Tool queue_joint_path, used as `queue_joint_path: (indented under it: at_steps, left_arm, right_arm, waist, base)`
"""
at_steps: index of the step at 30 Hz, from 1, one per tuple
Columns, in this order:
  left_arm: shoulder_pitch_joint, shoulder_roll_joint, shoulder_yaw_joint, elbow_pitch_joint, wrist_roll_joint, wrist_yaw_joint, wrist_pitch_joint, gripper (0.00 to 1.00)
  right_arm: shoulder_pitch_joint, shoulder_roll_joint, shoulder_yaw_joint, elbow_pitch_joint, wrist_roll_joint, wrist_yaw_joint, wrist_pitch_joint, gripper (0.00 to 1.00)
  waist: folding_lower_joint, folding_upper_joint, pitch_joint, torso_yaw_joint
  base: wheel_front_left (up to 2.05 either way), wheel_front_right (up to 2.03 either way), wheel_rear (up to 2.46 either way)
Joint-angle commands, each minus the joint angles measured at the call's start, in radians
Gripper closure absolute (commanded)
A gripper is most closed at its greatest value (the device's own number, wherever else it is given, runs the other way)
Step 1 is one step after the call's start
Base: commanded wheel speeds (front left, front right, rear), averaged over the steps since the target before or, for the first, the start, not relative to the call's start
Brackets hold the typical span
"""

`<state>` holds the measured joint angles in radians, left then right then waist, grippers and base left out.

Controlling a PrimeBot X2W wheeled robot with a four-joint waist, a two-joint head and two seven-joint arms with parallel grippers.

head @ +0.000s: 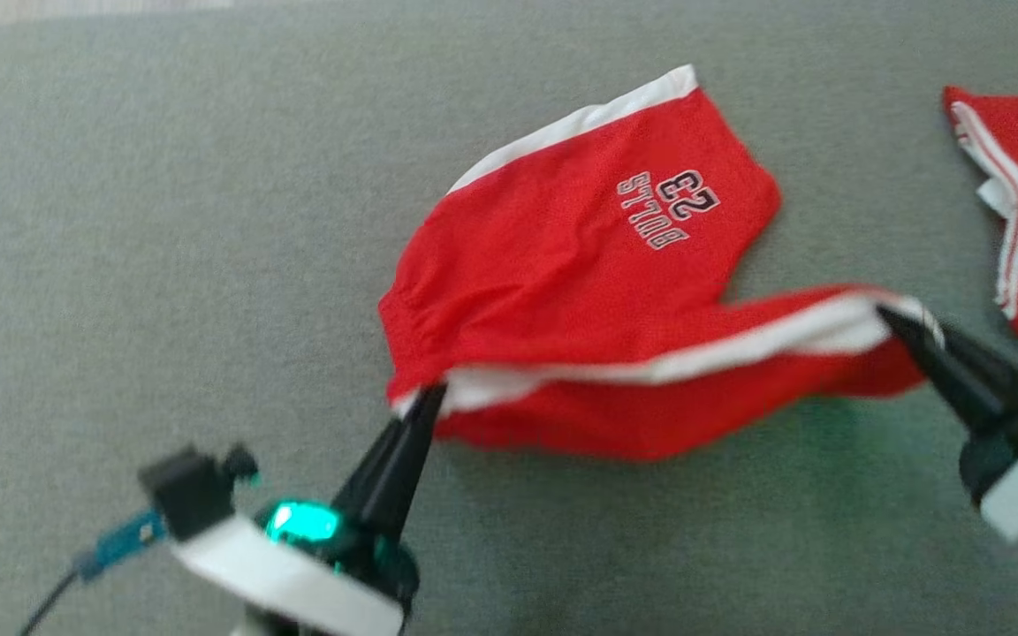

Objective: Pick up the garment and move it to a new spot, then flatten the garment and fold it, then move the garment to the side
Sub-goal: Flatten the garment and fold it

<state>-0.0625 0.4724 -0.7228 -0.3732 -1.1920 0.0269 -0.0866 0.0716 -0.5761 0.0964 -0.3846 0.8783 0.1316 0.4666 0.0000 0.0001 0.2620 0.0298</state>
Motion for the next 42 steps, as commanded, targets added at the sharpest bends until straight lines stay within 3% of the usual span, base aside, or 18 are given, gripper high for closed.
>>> queue_joint_path:
  at_steps: [1,6,12,19,27,35,36,37,38,39,42]
  left_arm:
    - [-0.085,-0.017,0.048,-0.044,-0.023,0.003,0.018,1.00]
    - [-0.226,-0.087,0.078,0.019,-0.053,0.047,0.060,1.00]
    - [-0.386,-0.186,0.103,0.194,-0.029,0.098,0.049,1.00]
    - [-0.506,-0.265,0.079,0.378,0.013,0.074,0.029,1.00]
    - [-0.592,-0.340,0.052,0.526,0.011,0.009,0.027,1.00]
    - [-0.625,-0.356,0.060,0.610,0.028,0.018,-0.002,1.00]
    - [-0.624,-0.357,0.061,0.616,0.027,0.018,-0.004,1.00]
    - [-0.622,-0.354,0.059,0.621,0.029,0.019,-0.005,1.00]
    - [-0.619,-0.351,0.056,0.625,0.031,0.019,-0.003,1.00]
    - [-0.614,-0.349,0.053,0.628,0.031,0.018,0.000,0.99]
    - [-0.599,-0.335,0.048,0.625,0.031,0.016,0.006,0.73]
  right_arm:
    - [-0.080,-0.028,0.012,-0.002,0.014,-0.001,0.027,1.00]
    - [-0.293,-0.036,0.030,0.111,0.012,-0.001,0.076,1.00]
    - [-0.527,-0.032,0.072,0.277,-0.021,-0.001,0.095,1.00]
    - [-0.692,-0.021,0.130,0.437,-0.068,-0.001,0.084,1.00]
    - [-0.812,-0.026,0.203,0.569,-0.090,-0.001,0.044,1.00]
    - [-0.865,-0.034,0.257,0.651,-0.096,-0.001,-0.026,1.00]
    - [-0.869,-0.036,0.264,0.655,-0.104,-0.001,-0.044,0.94]
    - [-0.871,-0.034,0.270,0.663,-0.106,-0.001,-0.058,0.59]
    - [-0.872,-0.032,0.278,0.669,-0.105,-0.001,-0.067,0.07]
    - [-0.873,-0.030,0.288,0.674,-0.103,-0.001,-0.074,0.00]
    - [-0.876,-0.031,0.312,0.686,-0.102,-0.001,-0.089,0.00]
  waist:
    - [0.0000,-0.0001,0.040,0.033]
    - [0.0000,-0.0001,0.121,0.094]
    - [0.0000,-0.0001,0.204,0.159]
    - [0.0000,-0.0001,0.256,0.203]
    - [0.0000,-0.0001,0.284,0.227]
    - [0.0000,-0.0001,0.299,0.227]
    - [0.0000,-0.0001,0.297,0.226]
    - [0.0000,-0.0001,0.295,0.224]
    - [0.0000,-0.0001,0.291,0.222]
    - [0.0000,-0.0001,0.288,0.220]
    - [0.0000,-0.0001,0.275,0.210]
  base:
    - [0.00,0.00,0.00]
    - [0.00,0.00,0.00]
    - [0.00,0.00,0.00]
    - [0.00,0.00,0.00]
    - [0.00,0.00,0.00]
    - [0.00,0.00,0.00]
    - [0.00,0.00,0.00]
    - [0.00,0.00,0.00]
    - [0.00,0.00,0.00]
    - [0.00,0.00,0.00]
    - [0.00,0.00,0.00]
